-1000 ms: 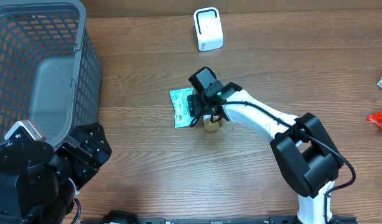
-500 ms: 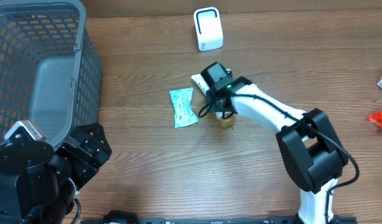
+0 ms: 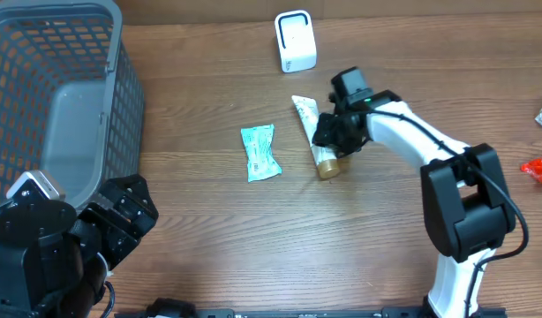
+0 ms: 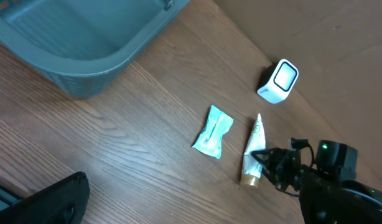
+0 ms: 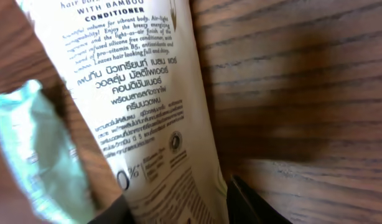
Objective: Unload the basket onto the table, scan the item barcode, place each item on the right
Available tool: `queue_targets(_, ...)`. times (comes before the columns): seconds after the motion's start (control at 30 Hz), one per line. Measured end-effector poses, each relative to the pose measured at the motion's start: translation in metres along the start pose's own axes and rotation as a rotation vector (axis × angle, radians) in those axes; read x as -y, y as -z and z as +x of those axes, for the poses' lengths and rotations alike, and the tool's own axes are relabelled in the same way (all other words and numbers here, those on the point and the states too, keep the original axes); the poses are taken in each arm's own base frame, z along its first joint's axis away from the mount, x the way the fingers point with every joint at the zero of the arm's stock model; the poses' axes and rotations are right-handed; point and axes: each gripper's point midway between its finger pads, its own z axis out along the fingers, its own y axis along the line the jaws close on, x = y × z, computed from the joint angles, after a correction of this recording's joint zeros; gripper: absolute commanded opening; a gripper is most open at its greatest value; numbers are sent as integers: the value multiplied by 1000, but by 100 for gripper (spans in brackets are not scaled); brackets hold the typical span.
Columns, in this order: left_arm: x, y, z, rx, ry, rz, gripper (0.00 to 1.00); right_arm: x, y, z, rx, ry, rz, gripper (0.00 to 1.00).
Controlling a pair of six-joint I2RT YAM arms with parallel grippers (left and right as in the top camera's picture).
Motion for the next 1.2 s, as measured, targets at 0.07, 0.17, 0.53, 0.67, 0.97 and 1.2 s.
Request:
queue_targets(0.07, 0, 0, 0, 0, 0, 0, 100, -1, 3, 1, -25, -18, -48, 41)
queue_targets(0.17, 0, 0, 0, 0, 0, 0, 100, -3, 10, 3, -75, -57, -133, 41)
queue_targets(0.53, 0, 0, 0, 0, 0, 0, 99, 23, 15, -6, -53, -107, -90, 45)
queue_targets(0.67, 0, 0, 0, 0, 0, 0, 100, 38, 10, -5, -30, -108, -5, 50)
queue_targets(0.97, 0, 0, 0, 0, 0, 0, 99, 54, 22, -5, -9, -88, 141, 59)
queue_targets(1.2, 0, 0, 0, 0, 0, 0, 99, 56, 69, -25, 26, -28, 302, 64)
